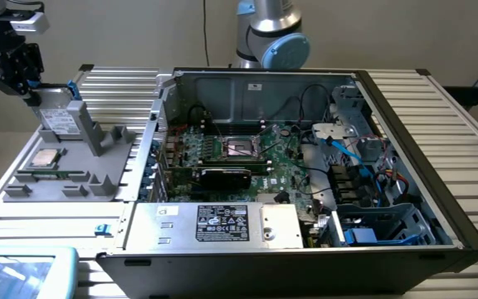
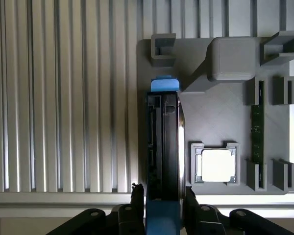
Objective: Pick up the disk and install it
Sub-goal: 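Pick up the disk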
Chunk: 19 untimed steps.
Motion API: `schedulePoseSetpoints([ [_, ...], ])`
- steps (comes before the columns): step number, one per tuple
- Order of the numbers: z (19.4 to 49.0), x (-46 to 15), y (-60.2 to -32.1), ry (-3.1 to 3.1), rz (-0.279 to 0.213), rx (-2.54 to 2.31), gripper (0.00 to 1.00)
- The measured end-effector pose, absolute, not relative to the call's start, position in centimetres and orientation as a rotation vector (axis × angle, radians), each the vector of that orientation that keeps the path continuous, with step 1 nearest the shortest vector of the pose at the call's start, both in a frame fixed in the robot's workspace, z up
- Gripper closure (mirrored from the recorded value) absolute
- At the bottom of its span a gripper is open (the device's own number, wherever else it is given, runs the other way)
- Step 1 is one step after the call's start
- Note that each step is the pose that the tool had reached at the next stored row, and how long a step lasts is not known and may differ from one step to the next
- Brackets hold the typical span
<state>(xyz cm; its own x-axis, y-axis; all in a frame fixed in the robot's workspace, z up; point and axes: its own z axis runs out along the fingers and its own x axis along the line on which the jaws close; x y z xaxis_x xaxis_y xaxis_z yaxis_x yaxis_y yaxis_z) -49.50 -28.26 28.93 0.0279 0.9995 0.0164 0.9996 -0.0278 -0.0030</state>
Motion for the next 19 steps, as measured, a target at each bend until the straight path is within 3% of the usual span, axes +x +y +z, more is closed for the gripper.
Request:
schedulePoseSetpoints([
  [19, 28.88, -49.50, -28.25, -2.182, -0.012, -2.244, 0.63],
])
